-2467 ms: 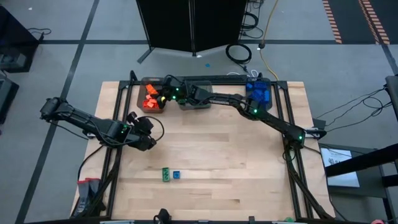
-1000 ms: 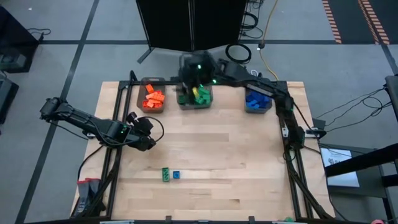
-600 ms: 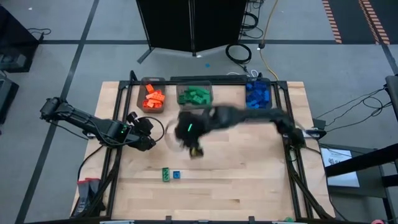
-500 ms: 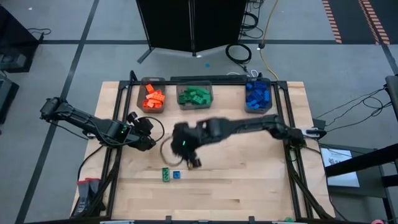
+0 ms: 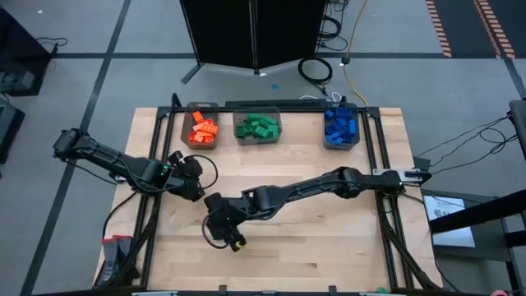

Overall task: Sort blocks
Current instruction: Put the green piece into the middle black bin

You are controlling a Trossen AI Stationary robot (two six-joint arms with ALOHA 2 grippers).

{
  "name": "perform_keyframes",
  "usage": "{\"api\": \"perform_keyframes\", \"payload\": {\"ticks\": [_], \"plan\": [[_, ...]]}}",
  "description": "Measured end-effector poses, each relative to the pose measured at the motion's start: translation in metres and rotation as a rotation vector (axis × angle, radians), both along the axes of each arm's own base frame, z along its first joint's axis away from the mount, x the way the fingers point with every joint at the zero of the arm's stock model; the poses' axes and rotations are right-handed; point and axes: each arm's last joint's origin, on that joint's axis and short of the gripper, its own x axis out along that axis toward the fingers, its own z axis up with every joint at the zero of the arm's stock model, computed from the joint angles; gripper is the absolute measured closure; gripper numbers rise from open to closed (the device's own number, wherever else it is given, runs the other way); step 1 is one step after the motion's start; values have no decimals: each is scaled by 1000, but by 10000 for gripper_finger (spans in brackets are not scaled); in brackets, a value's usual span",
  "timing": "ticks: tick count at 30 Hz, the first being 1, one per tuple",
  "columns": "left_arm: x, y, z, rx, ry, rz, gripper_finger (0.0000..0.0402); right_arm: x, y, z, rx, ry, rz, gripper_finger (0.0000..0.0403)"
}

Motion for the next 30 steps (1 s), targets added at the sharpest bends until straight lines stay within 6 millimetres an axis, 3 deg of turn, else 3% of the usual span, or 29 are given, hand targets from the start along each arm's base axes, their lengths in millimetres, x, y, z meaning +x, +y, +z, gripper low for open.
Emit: {"api": "perform_keyframes", "payload": {"ticks": [5,12,18,30], "plan": [[0,-1,-1,-43,17,-18,378,15,3,-32,38,-21,-22,142],[-2,-1,-1,-37,37,-17,378,18,7,-62,-55,29,-40,102],[-2,-1,-1,-39,31,-15,378,22,1,-63,-31,9,-114,90],[-1,-1,-1,-39,29,-15,378,27,9,-98,37,63,-156,103]]}}
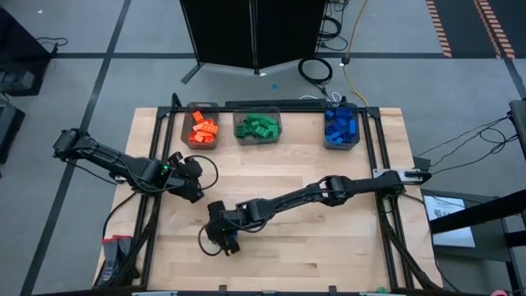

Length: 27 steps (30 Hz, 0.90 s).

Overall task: Sort blocks
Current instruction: Put the green piece into the middle black bin

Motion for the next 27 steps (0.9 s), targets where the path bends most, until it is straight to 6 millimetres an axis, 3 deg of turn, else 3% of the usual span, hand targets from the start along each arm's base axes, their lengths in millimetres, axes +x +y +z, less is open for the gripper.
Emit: {"api": "perform_keyframes", "payload": {"ticks": [8,17,27], "plan": [[1,0,0,-2,-7,0,378,-4,-6,-27,34,141,-156,104],[0,0,0,-1,-6,0,378,-22,-16,-20,-7,336,-302,104],[0,0,0,8,-4,-2,378,-39,-29,-8,-56,492,-333,114]]}}
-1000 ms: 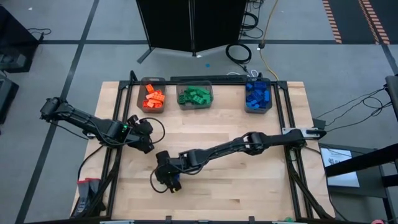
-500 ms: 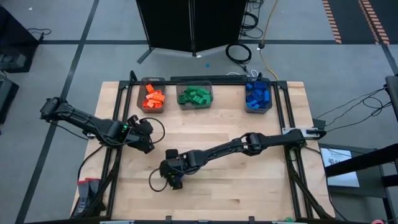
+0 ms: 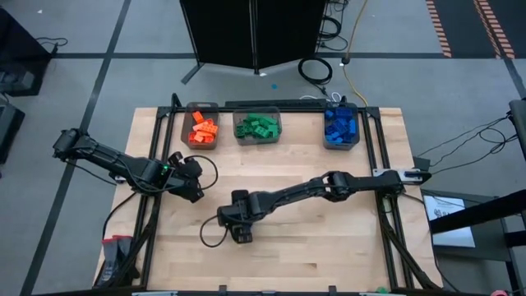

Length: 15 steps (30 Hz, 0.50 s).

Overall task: Sort blocks
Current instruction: Put the green piece into the middle black bin

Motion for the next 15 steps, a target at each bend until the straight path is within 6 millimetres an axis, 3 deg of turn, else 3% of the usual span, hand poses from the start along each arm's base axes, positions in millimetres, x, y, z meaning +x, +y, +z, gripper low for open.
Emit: {"api": "perform_keyframes", "payload": {"ticks": [8,15], "plan": [[0,1,1,49,-10,14,378,13,-14,4,10,-110,-27,189],[0,2,1,62,-14,19,378,16,-24,4,7,-129,-52,301]]}}
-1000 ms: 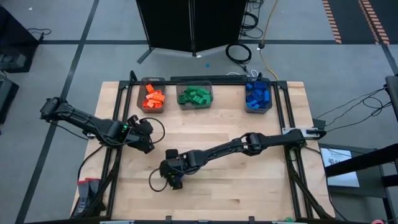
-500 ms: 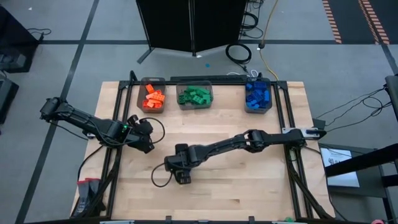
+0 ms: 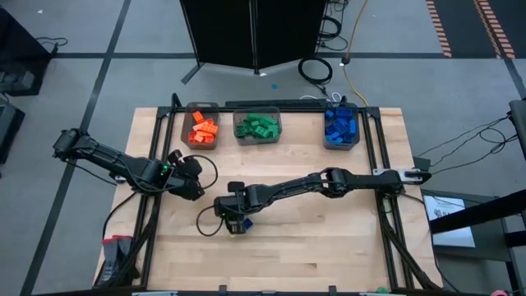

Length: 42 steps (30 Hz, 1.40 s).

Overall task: Sort blocks
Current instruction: Put the green piece into the middle black bin

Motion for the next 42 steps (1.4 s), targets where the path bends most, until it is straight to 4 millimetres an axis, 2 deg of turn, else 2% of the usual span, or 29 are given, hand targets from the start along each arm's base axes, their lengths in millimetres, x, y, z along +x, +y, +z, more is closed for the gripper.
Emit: {"api": "perform_keyframes", "payload": {"ticks": [2,7,10,13,18,20,24,27,30,34,36,39,42], "plan": [[0,0,0,4,-1,1,378,-1,0,0,7,8,-7,328],[0,0,0,4,0,2,378,-4,-6,3,21,41,-42,328],[0,0,0,4,0,2,378,-10,-11,12,15,82,-58,328],[0,0,0,2,-2,5,378,-19,-18,35,-26,99,-95,328],[0,0,0,2,-2,6,378,-46,-31,94,-189,125,-93,328],[0,0,0,2,-2,6,378,-58,-41,112,-224,163,-85,328],[0,0,0,3,-6,7,378,-75,-82,139,-283,208,-118,328],[0,0,0,4,-7,8,378,-80,-124,151,-297,185,-184,328],[0,0,0,4,-6,8,378,-81,-170,155,-291,139,-263,328],[0,0,0,5,-6,9,378,-81,-228,151,-206,49,-359,328],[0,0,0,6,-7,9,378,-79,-251,146,-153,-11,-410,328],[0,0,0,13,-9,11,378,-73,-275,136,-69,-102,-479,328],[0,1,1,30,-14,18,378,-64,-286,124,21,-174,-509,328]]}}
